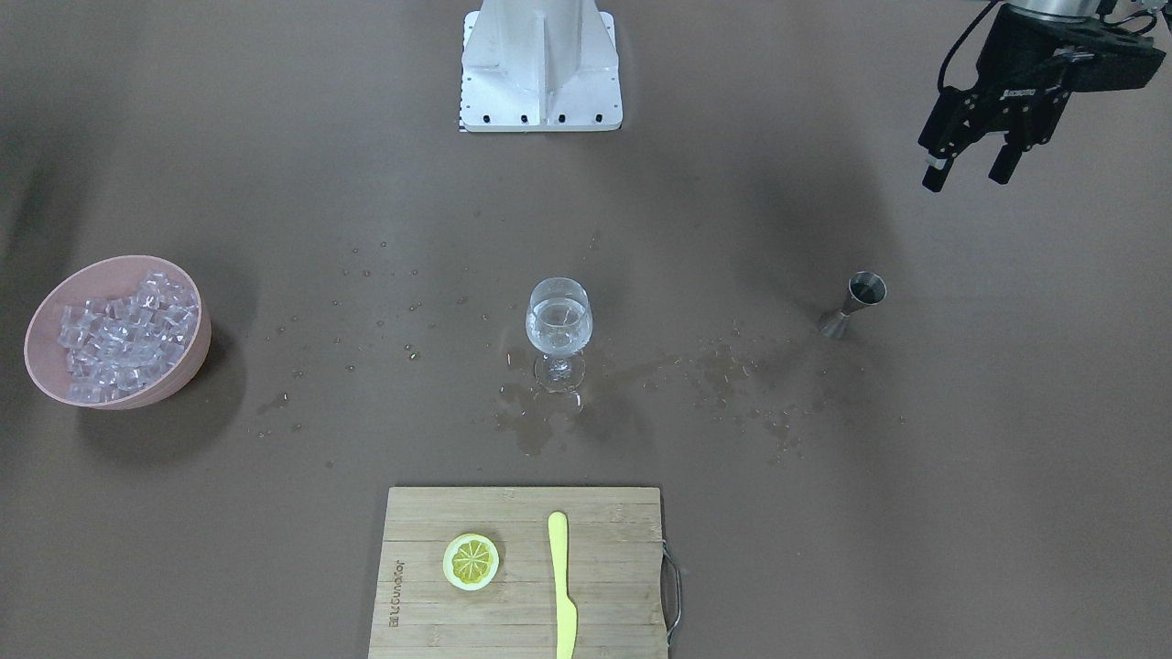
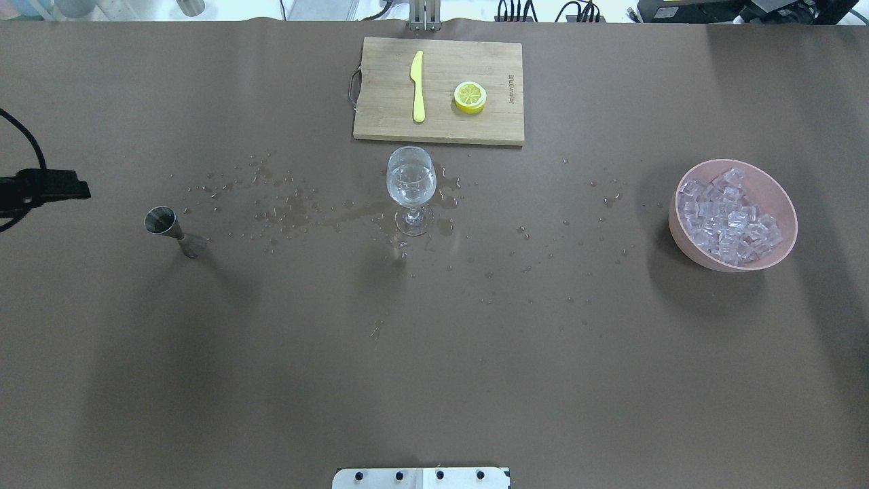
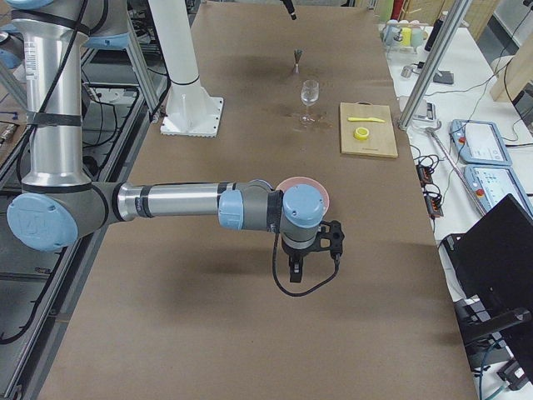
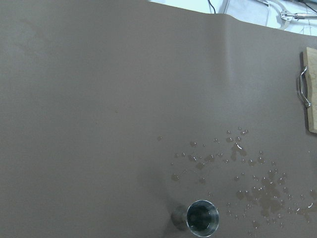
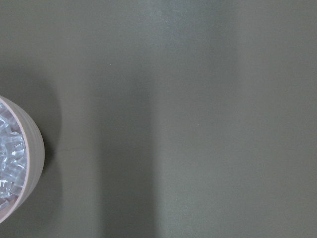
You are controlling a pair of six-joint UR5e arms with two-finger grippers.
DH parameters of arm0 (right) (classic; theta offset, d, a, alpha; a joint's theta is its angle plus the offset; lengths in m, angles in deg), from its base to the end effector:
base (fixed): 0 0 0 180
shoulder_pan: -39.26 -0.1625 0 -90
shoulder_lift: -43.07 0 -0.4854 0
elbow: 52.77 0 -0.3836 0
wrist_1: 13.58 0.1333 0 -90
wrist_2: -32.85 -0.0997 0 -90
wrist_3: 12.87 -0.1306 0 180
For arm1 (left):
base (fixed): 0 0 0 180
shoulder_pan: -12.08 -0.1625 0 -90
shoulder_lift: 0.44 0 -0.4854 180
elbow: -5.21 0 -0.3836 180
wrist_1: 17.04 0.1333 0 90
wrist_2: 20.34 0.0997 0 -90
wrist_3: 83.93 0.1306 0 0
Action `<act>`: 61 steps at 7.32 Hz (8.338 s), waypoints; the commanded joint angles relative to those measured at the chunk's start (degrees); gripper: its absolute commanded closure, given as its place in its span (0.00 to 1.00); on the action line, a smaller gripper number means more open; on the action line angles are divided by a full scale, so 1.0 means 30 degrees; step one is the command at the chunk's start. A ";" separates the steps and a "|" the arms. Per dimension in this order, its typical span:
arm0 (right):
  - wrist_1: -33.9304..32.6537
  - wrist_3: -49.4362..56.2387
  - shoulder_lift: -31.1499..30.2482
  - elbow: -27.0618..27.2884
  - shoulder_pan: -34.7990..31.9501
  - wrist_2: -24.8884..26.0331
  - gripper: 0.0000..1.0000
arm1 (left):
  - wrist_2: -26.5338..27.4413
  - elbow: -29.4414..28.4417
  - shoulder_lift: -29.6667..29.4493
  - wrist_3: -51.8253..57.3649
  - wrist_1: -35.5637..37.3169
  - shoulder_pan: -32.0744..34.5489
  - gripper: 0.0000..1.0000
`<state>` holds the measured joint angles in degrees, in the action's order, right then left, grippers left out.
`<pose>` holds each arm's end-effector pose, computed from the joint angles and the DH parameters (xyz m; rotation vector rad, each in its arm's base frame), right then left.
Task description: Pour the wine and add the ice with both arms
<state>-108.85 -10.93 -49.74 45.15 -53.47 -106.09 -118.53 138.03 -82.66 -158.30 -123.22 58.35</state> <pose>0.0566 -0.4556 0.6992 0.0322 -0.8536 0.0141 0.2016 -0.3767 0.4264 0.3475 0.8409 -0.4339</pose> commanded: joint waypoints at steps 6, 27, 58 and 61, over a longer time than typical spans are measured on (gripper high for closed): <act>-0.0029 -0.0029 0.0234 -0.0298 0.0089 -0.0031 0.00 | 1.1883 -0.1316 -0.2971 -0.7549 0.5743 -0.9382 0.02; 0.0000 -0.0088 0.0556 -0.0650 0.0558 -0.0120 0.00 | 2.0805 -1.0902 -0.5669 -1.2358 0.5600 -0.9975 0.03; -0.0088 -0.0146 0.0878 -0.0797 0.0880 -0.0295 0.00 | 0.6277 -0.6186 -1.4369 1.3506 0.3041 -0.5552 1.00; -0.0088 -0.0146 0.0878 -0.1029 0.1027 -0.0324 0.00 | 0.5513 -0.7002 -1.6033 1.4796 0.6354 -0.5434 1.00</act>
<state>-109.12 -11.37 -47.10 42.53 -50.53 -107.00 -101.56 118.42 -128.36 -115.45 -107.84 41.99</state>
